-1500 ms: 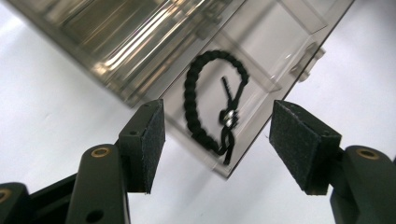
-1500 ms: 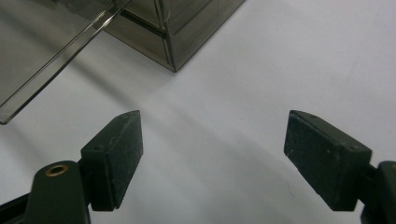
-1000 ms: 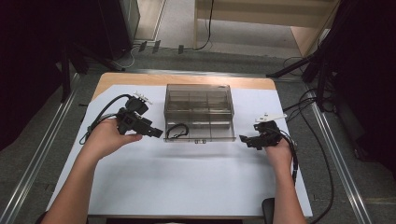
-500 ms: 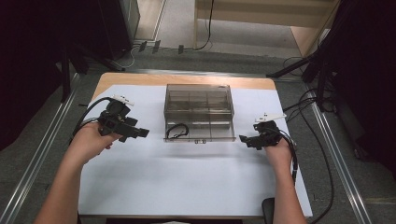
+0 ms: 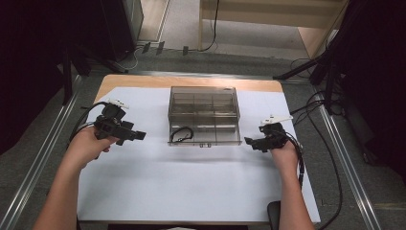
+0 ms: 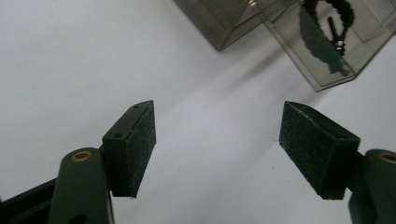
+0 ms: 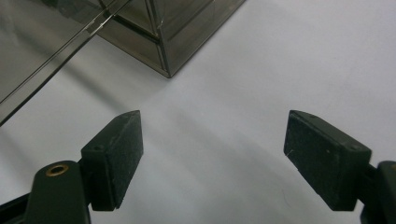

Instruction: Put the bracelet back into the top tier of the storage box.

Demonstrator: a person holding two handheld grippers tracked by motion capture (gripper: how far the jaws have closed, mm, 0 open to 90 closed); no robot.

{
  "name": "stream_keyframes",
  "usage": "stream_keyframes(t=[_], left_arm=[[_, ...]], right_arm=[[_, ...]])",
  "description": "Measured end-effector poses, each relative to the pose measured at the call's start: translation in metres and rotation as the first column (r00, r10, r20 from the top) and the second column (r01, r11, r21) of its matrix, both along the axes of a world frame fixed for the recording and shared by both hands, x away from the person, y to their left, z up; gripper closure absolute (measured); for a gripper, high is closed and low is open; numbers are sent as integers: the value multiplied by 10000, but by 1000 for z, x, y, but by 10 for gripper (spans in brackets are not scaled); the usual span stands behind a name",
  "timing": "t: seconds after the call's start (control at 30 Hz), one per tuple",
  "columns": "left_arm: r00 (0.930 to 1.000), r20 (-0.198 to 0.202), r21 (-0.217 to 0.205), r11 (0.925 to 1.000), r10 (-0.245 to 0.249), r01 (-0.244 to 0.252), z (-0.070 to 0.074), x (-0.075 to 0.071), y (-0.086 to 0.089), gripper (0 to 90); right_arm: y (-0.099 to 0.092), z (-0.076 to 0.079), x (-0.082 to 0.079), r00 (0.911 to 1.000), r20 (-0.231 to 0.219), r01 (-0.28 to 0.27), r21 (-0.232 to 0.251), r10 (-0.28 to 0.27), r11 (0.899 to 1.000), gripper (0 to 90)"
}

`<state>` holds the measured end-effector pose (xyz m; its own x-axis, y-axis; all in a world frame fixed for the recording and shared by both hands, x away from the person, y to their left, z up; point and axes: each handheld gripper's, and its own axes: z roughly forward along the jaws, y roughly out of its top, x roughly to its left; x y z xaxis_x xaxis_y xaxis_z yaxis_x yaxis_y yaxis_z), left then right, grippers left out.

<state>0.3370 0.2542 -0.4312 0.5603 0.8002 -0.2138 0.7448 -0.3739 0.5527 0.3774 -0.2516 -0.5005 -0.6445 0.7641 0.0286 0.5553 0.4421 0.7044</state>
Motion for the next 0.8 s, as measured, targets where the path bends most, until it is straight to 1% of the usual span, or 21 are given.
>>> stream_keyframes(t=[0.07,0.1,0.17,0.27,0.33,0.37,0.43,0.53,0.57,0.63,0.67,0.8], left_arm=[[9999,94,58,10000,45,-45,-2,0,4,278],[10000,63,31,10000,20,-21,-2,1,6,275],[9999,54,-7,9999,127,-127,-4,1,11,269],[9991,87,-59,9991,412,-412,-8,3,19,269],[9979,55,-182,9978,638,-637,-11,4,23,269],[9979,22,-141,9978,644,-643,-12,5,25,268],[9982,-6,77,9982,600,-600,-15,6,28,268],[9979,72,180,9978,638,-640,-20,7,33,268],[9973,120,214,9971,723,-725,-21,8,35,268],[9954,13,240,9951,962,-963,-24,9,37,267],[9952,23,313,9947,979,-979,-25,9,38,267],[9945,-82,241,9943,1040,-1038,-28,10,41,264]], right_arm=[[0,0,0,10000,-7,26,19,-26,10000,206],[0,0,0,10000,-12,25,26,-25,10000,206],[0,0,1,10000,-1,9,21,-9,10000,206],[1,0,2,10000,30,-7,66,7,10000,207],[1,0,3,10000,59,-24,105,23,9999,207],[1,0,3,10000,65,-2,110,1,9999,207],[1,0,4,10000,58,-13,123,13,9999,208],[2,-1,6,10000,57,-3,156,2,9999,210],[3,-1,6,10000,69,-33,145,32,9999,210],[4,-2,6,10000,61,-72,155,71,9999,210],[4,-2,6,10000,27,-58,147,58,9999,211],[6,-2,8,9999,58,-153,94,152,9998,211]])
